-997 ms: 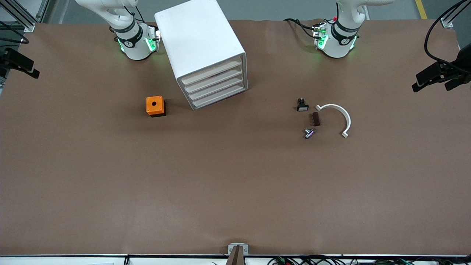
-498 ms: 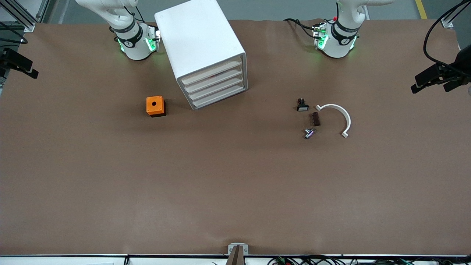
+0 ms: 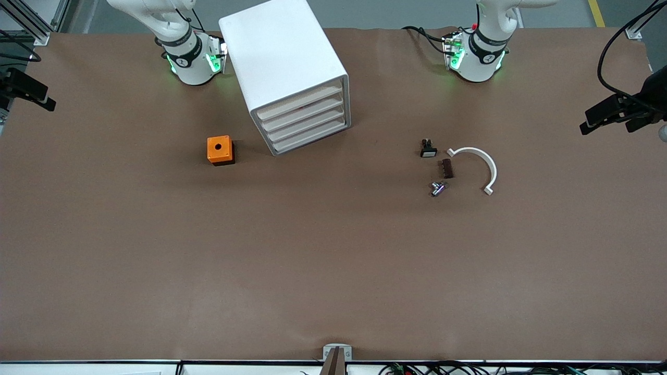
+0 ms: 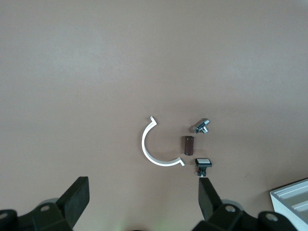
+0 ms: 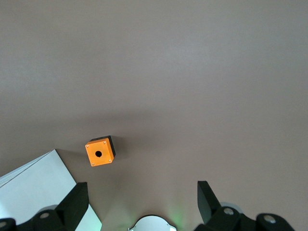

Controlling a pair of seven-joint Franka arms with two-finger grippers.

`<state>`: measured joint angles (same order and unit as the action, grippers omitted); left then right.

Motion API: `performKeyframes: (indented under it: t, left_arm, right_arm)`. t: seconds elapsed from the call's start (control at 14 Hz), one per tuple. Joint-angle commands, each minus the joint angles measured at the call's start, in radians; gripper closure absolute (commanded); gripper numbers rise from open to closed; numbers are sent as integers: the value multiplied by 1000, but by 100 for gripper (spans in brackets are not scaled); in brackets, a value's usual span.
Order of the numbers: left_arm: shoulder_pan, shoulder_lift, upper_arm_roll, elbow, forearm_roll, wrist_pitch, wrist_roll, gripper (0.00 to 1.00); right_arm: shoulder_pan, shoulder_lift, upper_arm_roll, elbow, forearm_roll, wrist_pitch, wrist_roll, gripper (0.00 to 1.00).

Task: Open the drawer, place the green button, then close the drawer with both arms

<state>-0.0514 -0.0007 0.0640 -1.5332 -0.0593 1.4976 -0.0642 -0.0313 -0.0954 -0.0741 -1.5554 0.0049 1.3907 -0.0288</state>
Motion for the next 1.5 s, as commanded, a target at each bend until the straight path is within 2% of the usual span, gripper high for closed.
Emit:
performKeyframes:
  t: [0.0,0.5,1.42]
  left_arm:
    - [7,16,-6,25,22,-19,15,0]
    - [8,16,-3,24,24,-19,89,0]
    - [8,16,-7,22,22,-20,30,0]
  right_arm:
    - [-1,-10,5,0,-16,-2,1,0]
    - [1,-10,7,3,-19,-2,1,0]
    - [10,-10,4,3,-8,-1,3,0]
